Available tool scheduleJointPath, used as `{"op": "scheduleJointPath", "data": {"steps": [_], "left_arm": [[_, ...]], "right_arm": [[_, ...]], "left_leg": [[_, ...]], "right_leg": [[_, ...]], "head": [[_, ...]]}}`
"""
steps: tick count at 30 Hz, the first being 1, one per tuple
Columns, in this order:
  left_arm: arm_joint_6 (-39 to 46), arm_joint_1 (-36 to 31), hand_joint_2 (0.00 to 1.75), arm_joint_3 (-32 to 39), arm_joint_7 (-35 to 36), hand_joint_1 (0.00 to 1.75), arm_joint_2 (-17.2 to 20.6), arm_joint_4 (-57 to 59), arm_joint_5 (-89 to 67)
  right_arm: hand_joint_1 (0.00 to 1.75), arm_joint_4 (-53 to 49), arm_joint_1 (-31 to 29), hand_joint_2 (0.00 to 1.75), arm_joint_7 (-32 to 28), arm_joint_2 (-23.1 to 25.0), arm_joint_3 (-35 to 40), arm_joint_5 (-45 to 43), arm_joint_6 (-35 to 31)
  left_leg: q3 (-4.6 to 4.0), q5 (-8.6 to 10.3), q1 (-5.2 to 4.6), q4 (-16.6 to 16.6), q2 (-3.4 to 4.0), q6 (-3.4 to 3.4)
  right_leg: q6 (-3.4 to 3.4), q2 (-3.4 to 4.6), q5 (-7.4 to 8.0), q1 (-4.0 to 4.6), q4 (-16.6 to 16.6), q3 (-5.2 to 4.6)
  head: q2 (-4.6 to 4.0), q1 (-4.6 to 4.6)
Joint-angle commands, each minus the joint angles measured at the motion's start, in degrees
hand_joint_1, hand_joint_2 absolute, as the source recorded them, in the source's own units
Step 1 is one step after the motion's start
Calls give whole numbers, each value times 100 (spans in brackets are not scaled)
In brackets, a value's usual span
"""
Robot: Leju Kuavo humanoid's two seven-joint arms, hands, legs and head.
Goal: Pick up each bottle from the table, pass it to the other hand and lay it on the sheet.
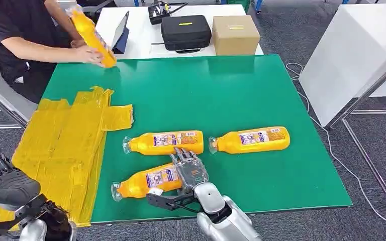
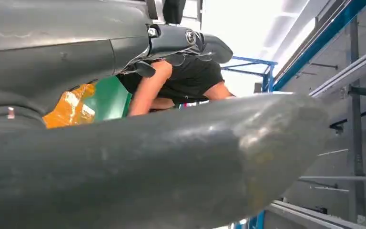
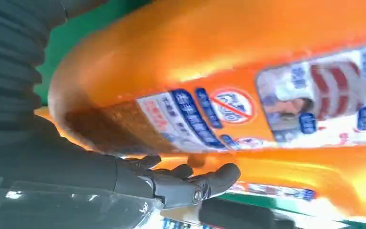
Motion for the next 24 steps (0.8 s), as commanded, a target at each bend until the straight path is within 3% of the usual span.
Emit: {"op": "scheduleJointPath", "data": {"steps": [1,24], "left_arm": [[-54,-472,0,219,20,0,-65,646,76],[-8,-515,0,292,20,0,-51,630,127]], "right_arm": [[175,2050,-716,175,-173,322,27,-176,12],[175,2441,-889,175,-266,409,142,-351,-78]], "left_leg": [[18,4,0,-10,-3,-11],[71,-2,5,-15,-9,-20]], "right_leg": [[-1,-5,2,-1,-10,17],[-14,-12,-6,3,-17,18]], "head": [[0,2],[-2,2]]}}
